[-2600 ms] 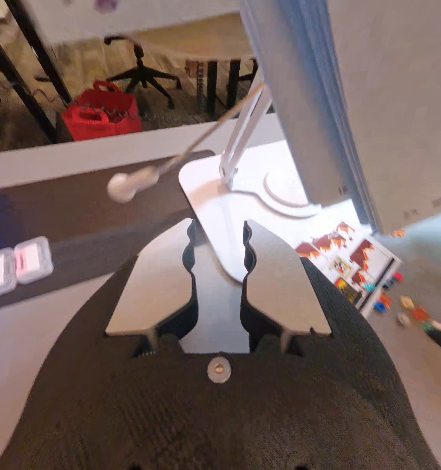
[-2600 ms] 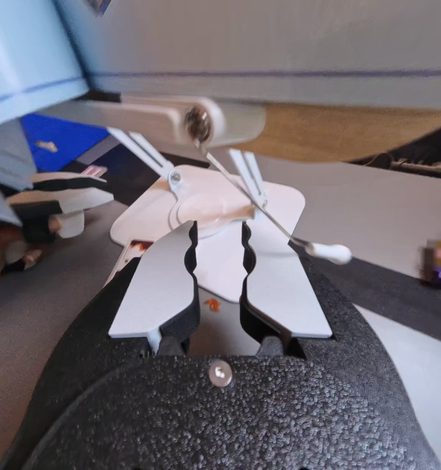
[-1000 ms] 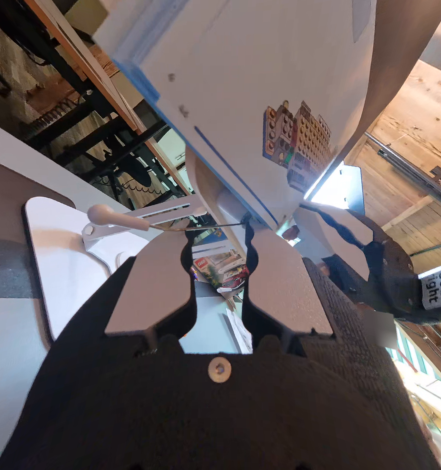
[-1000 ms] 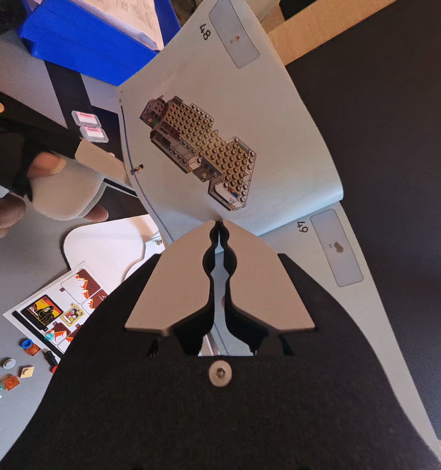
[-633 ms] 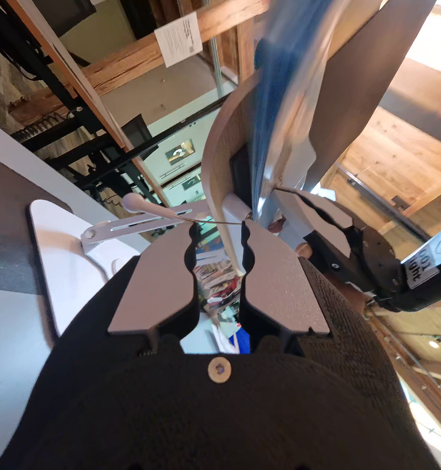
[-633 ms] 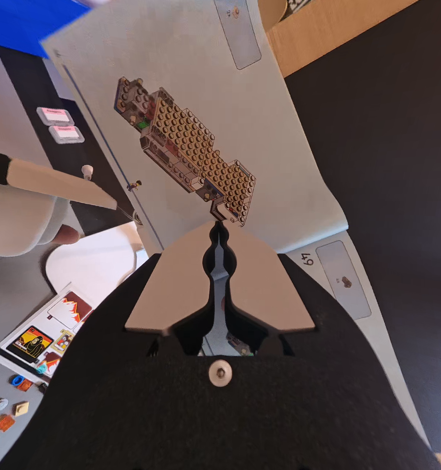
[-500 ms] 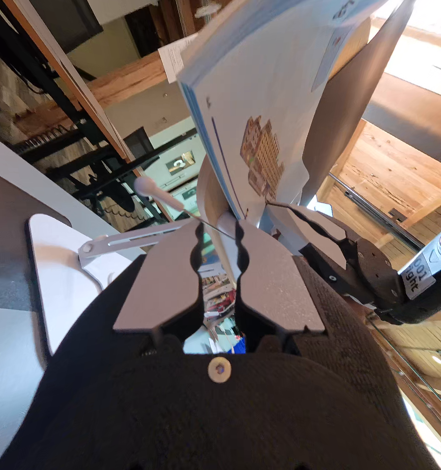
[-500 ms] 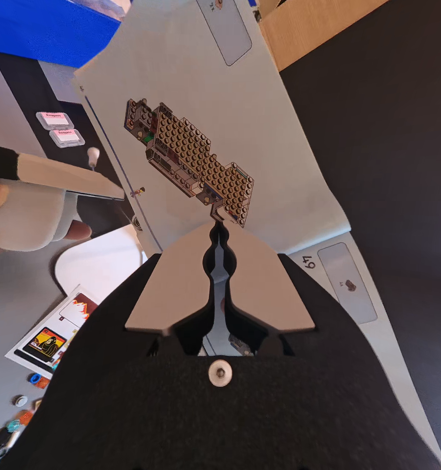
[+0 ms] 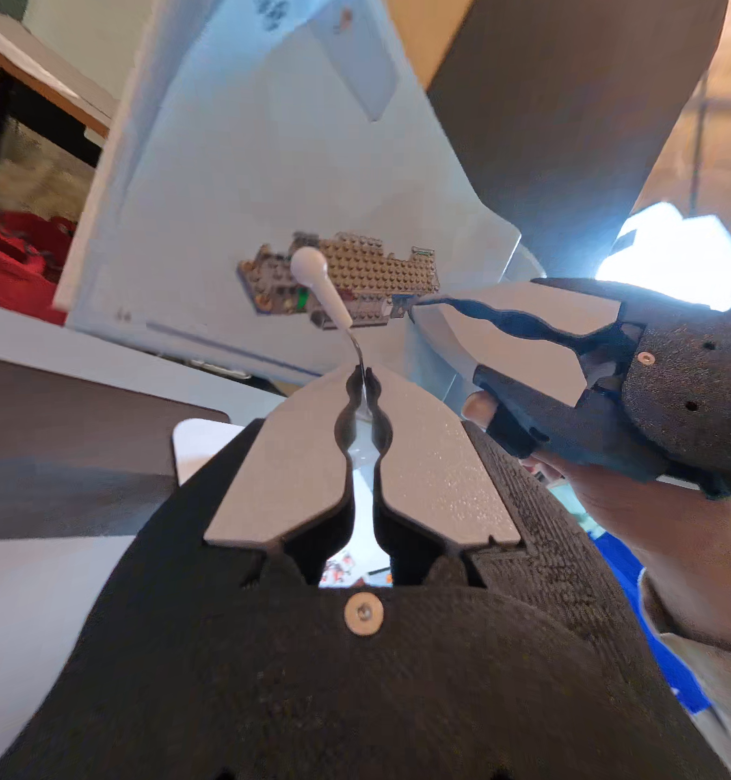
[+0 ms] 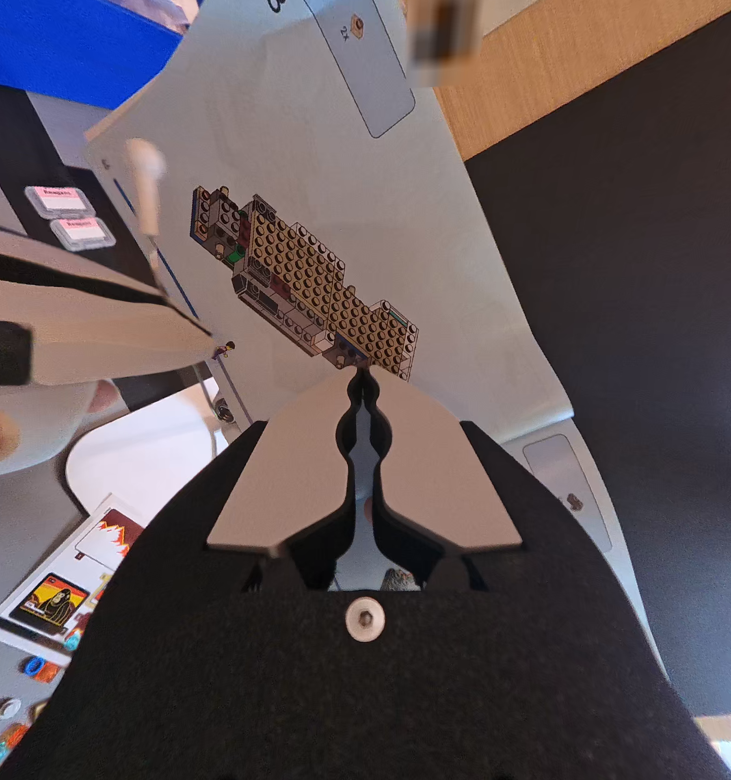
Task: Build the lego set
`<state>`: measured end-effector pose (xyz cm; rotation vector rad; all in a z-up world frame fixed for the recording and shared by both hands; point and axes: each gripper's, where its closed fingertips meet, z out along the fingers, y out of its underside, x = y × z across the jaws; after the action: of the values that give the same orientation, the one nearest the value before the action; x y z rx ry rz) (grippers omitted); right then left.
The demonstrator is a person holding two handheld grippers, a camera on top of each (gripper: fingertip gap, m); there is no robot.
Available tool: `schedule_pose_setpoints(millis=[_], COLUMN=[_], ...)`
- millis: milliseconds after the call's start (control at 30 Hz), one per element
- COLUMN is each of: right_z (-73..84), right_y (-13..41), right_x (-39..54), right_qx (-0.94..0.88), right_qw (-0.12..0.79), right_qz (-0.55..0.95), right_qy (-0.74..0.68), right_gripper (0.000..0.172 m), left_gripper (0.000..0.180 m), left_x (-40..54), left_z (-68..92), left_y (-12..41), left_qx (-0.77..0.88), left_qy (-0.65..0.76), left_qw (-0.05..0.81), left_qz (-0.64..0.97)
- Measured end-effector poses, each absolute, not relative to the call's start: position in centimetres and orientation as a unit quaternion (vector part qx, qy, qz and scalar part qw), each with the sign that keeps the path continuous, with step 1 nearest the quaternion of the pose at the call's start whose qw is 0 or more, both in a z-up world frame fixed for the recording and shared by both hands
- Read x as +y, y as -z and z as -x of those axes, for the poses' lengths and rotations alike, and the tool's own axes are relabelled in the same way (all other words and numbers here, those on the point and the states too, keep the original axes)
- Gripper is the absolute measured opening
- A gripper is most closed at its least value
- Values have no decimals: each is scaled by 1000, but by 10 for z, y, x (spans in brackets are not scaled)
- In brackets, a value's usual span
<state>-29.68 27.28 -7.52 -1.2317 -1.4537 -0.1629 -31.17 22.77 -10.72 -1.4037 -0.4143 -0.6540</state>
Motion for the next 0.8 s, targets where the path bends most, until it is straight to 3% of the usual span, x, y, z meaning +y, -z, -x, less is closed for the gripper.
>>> schedule_pose_setpoints(millis=[200,367,567,800], right_z=[299,266,244,253], right_y=[73,63,103,103], right_x=[265,251,261,266], right_qx=[-623,-607,-623,-603], right_qw=[581,578,542,554], right_qz=[524,537,563,573], right_qy=[13,-90,-40,-32], right_gripper=[0,1,0,0], left_gripper=[1,0,0,2], left_x=[248,252,252,253], left_z=[297,291,288,267], left_y=[93,92,92,97], left_qx=[-44,17,54,162], left_qy=[127,71,29,-75], left_qw=[687,679,669,643], left_qz=[715,730,740,745])
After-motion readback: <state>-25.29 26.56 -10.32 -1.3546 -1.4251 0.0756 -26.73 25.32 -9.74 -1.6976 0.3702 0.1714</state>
